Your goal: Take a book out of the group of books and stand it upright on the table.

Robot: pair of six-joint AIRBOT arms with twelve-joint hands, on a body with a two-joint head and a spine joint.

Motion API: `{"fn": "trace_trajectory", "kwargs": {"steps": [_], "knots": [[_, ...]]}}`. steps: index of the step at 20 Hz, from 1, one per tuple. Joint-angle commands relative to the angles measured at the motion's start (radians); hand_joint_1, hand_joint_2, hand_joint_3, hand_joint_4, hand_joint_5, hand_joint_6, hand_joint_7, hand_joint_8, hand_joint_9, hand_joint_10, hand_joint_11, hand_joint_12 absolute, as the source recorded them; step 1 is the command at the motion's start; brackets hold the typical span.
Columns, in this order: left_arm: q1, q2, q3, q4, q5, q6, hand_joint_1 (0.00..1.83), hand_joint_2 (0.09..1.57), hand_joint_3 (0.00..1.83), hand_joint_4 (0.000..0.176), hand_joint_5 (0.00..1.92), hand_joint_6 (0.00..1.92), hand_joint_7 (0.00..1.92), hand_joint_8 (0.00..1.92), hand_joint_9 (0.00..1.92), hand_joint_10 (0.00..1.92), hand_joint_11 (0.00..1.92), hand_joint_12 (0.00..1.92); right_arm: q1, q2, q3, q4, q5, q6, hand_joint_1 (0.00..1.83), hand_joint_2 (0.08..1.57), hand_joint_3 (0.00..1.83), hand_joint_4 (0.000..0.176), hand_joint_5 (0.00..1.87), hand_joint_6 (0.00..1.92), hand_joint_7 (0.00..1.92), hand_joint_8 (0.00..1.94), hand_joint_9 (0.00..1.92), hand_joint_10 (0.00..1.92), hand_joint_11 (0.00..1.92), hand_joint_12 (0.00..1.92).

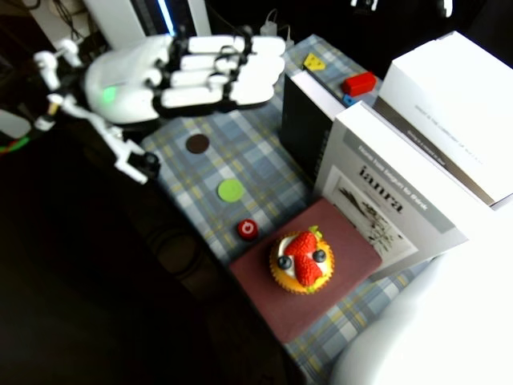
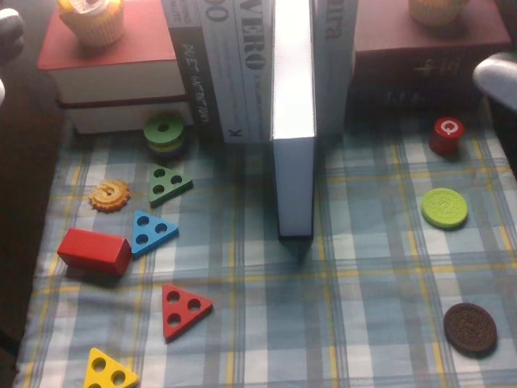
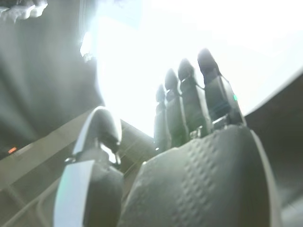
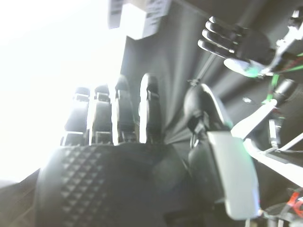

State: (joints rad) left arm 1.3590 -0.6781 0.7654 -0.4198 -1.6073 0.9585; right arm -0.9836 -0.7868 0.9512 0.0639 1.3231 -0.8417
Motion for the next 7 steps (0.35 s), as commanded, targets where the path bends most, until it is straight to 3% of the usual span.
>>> {"fn": "trace_trajectory", "kwargs": {"steps": [1, 2, 3, 4, 5, 6, 7], "knots": [[-0.015, -0.006, 0.013, 0.008, -0.127, -0.027, 0.38, 1.26, 0.00, 0.000, 0.16, 0.00, 0.40, 0.00, 0.47, 0.02, 0.23, 0.28, -0.002, 0.001, -0.002, 0.020, 0.176, 0.004, 0.40, 1.28, 0.00, 0.105, 0.28, 0.00, 0.20, 0.01, 0.08, 0.00, 0.00, 0.00], [-0.030, -0.017, 0.028, 0.023, -0.127, -0.060, 0.35, 1.23, 0.00, 0.000, 0.12, 0.00, 0.37, 0.00, 0.47, 0.01, 0.24, 0.28, -0.021, 0.002, -0.002, 0.040, 0.210, 0.018, 0.42, 1.28, 0.00, 0.098, 0.28, 0.00, 0.20, 0.01, 0.08, 0.00, 0.00, 0.00], [-0.037, -0.019, 0.033, 0.027, -0.127, -0.070, 0.42, 1.18, 0.00, 0.000, 0.12, 0.00, 0.36, 0.00, 0.50, 0.02, 0.31, 0.31, -0.027, 0.003, -0.002, 0.043, 0.222, 0.024, 0.53, 1.26, 0.00, 0.056, 0.33, 0.01, 0.26, 0.01, 0.17, 0.01, 0.04, 0.02], [-0.057, -0.024, 0.043, 0.038, -0.127, -0.086, 0.40, 1.19, 0.00, 0.000, 0.06, 0.00, 0.31, 0.00, 0.50, 0.00, 0.34, 0.27, -0.036, 0.005, -0.003, 0.045, 0.256, 0.036, 0.57, 1.27, 0.00, 0.046, 0.33, 0.00, 0.30, 0.01, 0.21, 0.02, 0.07, 0.03], [-0.083, -0.027, 0.051, 0.059, -0.127, -0.092, 0.34, 1.20, 0.00, 0.025, 0.02, 0.00, 0.27, 0.00, 0.45, 0.00, 0.33, 0.18, -0.049, 0.008, -0.008, 0.045, 0.294, 0.040, 0.63, 1.25, 0.00, 0.060, 0.33, 0.00, 0.32, 0.01, 0.24, 0.02, 0.10, 0.04], [-0.103, -0.027, 0.054, 0.077, -0.127, -0.092, 0.25, 1.24, 0.01, 0.079, 0.00, 0.00, 0.13, 0.00, 0.25, 0.00, 0.19, 0.10, -0.056, 0.010, -0.012, 0.045, 0.317, 0.040, 0.72, 1.23, 0.00, 0.075, 0.32, 0.00, 0.30, 0.01, 0.19, 0.01, 0.07, 0.02], [-0.140, -0.027, 0.061, 0.103, -0.127, -0.091, 0.20, 1.27, 0.01, 0.072, 0.00, 0.00, 0.09, 0.00, 0.20, 0.00, 0.20, 0.09, -0.069, 0.014, -0.018, 0.045, 0.355, 0.040, 0.86, 1.22, 0.00, 0.040, 0.28, 0.00, 0.27, 0.00, 0.18, 0.00, 0.06, 0.02]]}}
